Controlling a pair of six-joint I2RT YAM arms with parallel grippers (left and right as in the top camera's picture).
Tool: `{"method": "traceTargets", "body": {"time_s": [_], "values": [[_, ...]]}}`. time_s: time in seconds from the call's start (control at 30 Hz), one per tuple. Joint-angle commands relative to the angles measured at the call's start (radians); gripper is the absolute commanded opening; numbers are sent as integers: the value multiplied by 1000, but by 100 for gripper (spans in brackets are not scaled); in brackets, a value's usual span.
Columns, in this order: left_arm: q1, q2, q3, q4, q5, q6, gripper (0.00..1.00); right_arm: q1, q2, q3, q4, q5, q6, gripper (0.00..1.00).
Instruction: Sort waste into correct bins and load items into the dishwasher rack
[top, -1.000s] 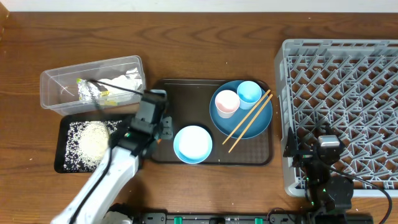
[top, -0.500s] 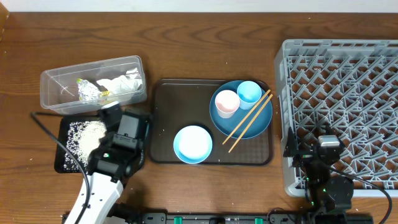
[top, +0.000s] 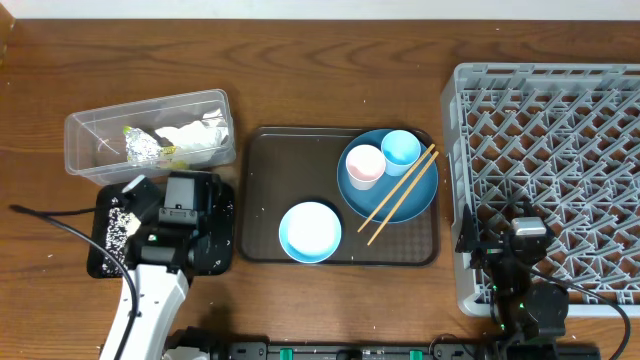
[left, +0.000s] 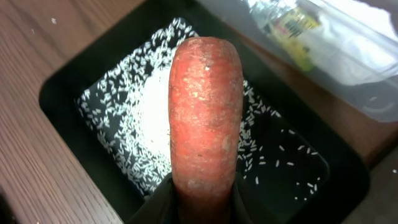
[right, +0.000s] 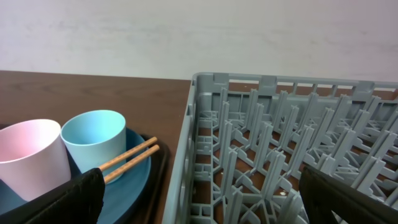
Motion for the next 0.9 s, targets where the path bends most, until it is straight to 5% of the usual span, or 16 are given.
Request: {"method": "traceTargets", "body": {"time_s": [0.0, 0.87], "values": [[24, 29, 8, 8, 34, -35, 9, -11, 1, -1, -4, -3, 13, 99], [31, 253, 8, 90, 67, -49, 14, -11, 1, -1, -4, -3, 13, 99]]}}
